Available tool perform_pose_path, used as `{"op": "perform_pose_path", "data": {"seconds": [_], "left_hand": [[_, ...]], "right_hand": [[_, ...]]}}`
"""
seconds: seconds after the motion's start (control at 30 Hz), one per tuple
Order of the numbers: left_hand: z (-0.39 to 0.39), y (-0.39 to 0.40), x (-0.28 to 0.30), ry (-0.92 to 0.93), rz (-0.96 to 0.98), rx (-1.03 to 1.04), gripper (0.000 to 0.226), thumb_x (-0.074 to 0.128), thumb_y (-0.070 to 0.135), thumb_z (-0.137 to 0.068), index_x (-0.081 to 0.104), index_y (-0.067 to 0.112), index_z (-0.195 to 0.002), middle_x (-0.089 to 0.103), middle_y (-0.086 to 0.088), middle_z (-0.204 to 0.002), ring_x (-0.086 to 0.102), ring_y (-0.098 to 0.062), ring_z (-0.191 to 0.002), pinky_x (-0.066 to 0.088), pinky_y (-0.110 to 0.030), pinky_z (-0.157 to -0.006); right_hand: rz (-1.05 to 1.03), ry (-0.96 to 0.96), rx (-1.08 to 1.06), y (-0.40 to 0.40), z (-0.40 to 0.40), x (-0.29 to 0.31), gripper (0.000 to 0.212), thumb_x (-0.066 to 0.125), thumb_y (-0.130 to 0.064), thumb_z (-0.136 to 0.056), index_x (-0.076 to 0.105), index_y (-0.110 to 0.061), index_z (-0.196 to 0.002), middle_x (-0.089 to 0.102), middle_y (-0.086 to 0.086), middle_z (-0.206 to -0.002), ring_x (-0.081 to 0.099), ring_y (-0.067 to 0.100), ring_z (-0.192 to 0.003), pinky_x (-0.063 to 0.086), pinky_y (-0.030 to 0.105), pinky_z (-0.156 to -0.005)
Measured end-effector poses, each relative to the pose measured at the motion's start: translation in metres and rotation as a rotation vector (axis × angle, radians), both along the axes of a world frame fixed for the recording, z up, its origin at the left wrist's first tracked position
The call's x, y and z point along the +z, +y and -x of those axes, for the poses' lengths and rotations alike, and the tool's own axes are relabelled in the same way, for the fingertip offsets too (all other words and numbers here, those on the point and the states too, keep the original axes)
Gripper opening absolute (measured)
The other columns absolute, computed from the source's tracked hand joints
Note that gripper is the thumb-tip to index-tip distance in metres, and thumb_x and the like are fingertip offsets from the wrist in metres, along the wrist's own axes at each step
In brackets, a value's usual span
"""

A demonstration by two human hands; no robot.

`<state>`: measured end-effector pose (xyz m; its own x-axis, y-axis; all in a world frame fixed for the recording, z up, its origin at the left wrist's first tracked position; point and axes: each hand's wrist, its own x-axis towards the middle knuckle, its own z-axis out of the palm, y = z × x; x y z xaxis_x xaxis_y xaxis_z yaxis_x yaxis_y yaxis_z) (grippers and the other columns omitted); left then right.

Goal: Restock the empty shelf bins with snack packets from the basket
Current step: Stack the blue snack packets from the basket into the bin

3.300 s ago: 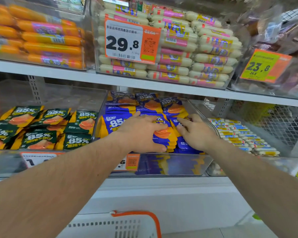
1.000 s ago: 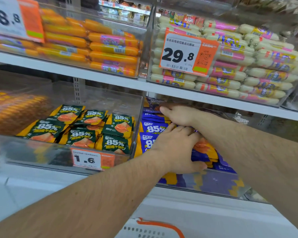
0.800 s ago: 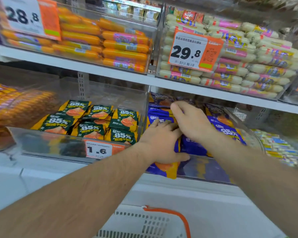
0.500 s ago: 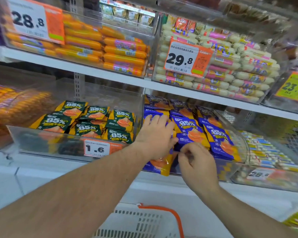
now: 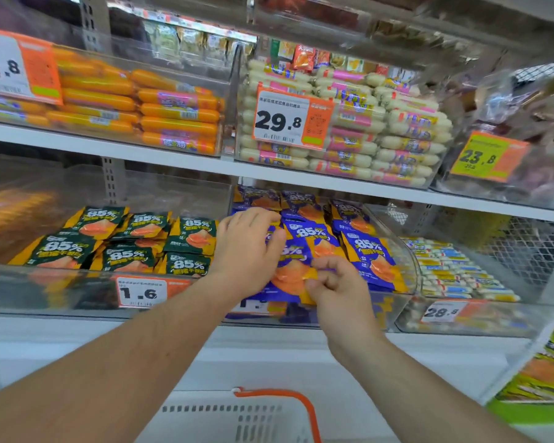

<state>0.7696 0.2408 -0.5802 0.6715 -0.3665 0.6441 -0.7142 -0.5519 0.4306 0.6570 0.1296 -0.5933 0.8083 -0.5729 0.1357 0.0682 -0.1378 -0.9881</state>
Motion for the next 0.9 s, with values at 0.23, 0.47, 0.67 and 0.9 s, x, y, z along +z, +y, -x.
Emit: {"op": "perform_pose_path", "data": {"seconds": [0.23, 0.47, 0.67, 0.9], "left_hand": [[0.006, -0.007, 0.003, 0.179, 0.091, -0.107, 0.04, 0.042, 0.036, -0.099, 0.058, 0.016, -0.129, 0.057, -0.001, -0.131, 0.052, -0.02, -0.117, 0.042, -0.041, -0.101], [-0.003, -0.031, -0.002, 0.014, -0.358, -0.057, 0.048, 0.044, 0.045, -0.098, 0.044, 0.03, -0.143, 0.036, 0.004, -0.153, 0.03, -0.017, -0.14, 0.021, -0.038, -0.113], [-0.005, -0.063, -0.008, 0.003, -0.547, -0.13, 0.059, 0.041, 0.067, -0.09, 0.03, 0.048, -0.145, 0.013, 0.005, -0.162, 0.007, -0.021, -0.15, 0.005, -0.044, -0.12], [-0.009, -0.066, -0.024, -0.042, -0.518, -0.119, 0.063, 0.042, 0.068, -0.089, 0.027, 0.047, -0.147, 0.019, 0.007, -0.16, 0.016, -0.019, -0.146, 0.017, -0.041, -0.116]], "right_hand": [[-0.073, -0.093, -0.08, -0.061, -0.002, 0.038, 0.038, 0.046, 0.009, -0.095, 0.067, -0.023, -0.095, 0.065, 0.005, -0.085, 0.057, 0.015, -0.066, 0.049, 0.022, -0.057], [-0.058, 0.033, -0.235, -0.124, -0.051, 0.051, 0.035, 0.042, 0.01, -0.092, 0.063, -0.012, -0.109, 0.057, 0.006, -0.079, 0.049, 0.016, -0.063, 0.047, 0.027, -0.061], [0.62, 0.529, -0.283, -0.15, -0.088, 0.077, 0.024, 0.047, -0.009, -0.098, 0.065, -0.01, -0.114, 0.064, 0.002, -0.103, 0.06, 0.025, -0.101, 0.044, 0.023, -0.069], [1.244, 0.736, -0.209, -0.161, -0.113, 0.06, 0.039, 0.043, -0.041, -0.1, 0.061, -0.009, -0.089, 0.063, 0.013, -0.102, 0.06, 0.033, -0.101, 0.044, 0.032, -0.074]]}}
